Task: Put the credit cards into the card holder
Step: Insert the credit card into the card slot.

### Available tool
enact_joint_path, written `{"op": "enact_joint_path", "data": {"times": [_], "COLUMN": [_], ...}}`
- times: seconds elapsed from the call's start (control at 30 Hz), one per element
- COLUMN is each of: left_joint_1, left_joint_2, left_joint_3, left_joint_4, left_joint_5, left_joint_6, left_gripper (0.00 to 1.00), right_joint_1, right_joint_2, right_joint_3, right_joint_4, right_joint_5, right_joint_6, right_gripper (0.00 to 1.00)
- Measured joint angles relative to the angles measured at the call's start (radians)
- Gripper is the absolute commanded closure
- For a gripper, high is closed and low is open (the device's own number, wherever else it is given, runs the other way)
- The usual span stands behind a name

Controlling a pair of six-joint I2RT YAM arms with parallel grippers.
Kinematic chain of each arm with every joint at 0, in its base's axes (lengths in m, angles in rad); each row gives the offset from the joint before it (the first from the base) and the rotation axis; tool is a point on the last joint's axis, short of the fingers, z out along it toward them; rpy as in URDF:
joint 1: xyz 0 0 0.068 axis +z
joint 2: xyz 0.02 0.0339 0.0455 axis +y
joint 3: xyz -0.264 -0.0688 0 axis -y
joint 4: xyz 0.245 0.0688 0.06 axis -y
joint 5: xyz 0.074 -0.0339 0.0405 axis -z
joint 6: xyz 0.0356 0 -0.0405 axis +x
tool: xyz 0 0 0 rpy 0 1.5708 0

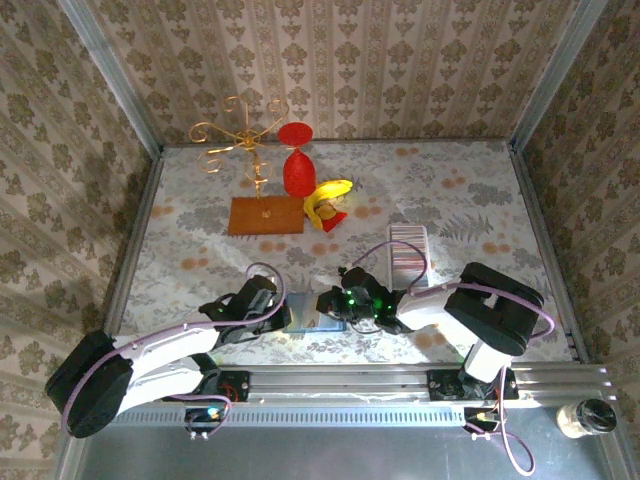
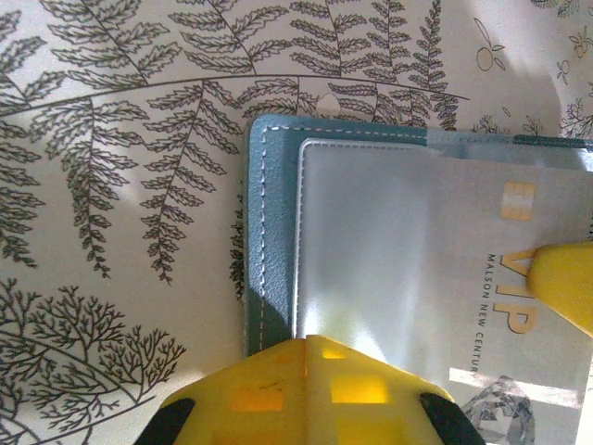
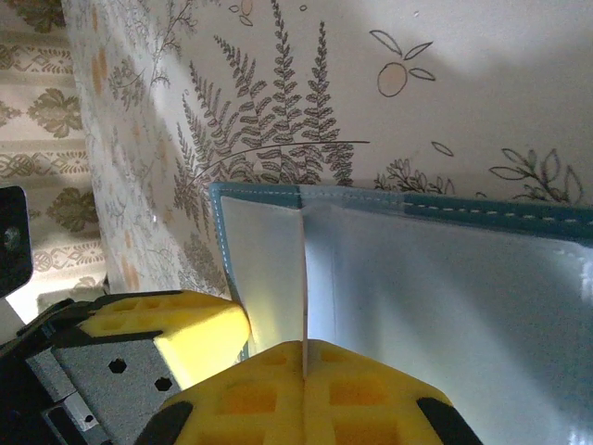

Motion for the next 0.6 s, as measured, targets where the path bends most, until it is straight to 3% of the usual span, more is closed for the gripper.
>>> {"op": "enact_joint_path", "data": {"times": [0.3, 0.47, 0.6], "left_joint_1": [0.0, -0.001, -0.001], "left_joint_2": [-0.009, -0.047, -0.085], "left_joint_3": [0.0, 0.0, 0.003], "left_joint_4": [-0.013, -0.058, -0.084], "left_joint_5": [-0.004, -0.015, -0.027], "left_joint_6": [0.0, 0.0, -0.002], "left_gripper": [1.0, 0.83, 0.81], "right_joint_1": [0.0, 0.0, 0.0], "right_joint_2": [0.02, 0.02, 0.02], "right_joint_3": [-0.009, -0.011, -0.012], "right_joint_4": [0.063, 0.064, 0.063], "right_joint_5": [-0.003, -0.011, -0.016], "right_joint_6": [0.001, 0.0, 0.0], "right_gripper": [1.0, 1.0, 1.0]}}
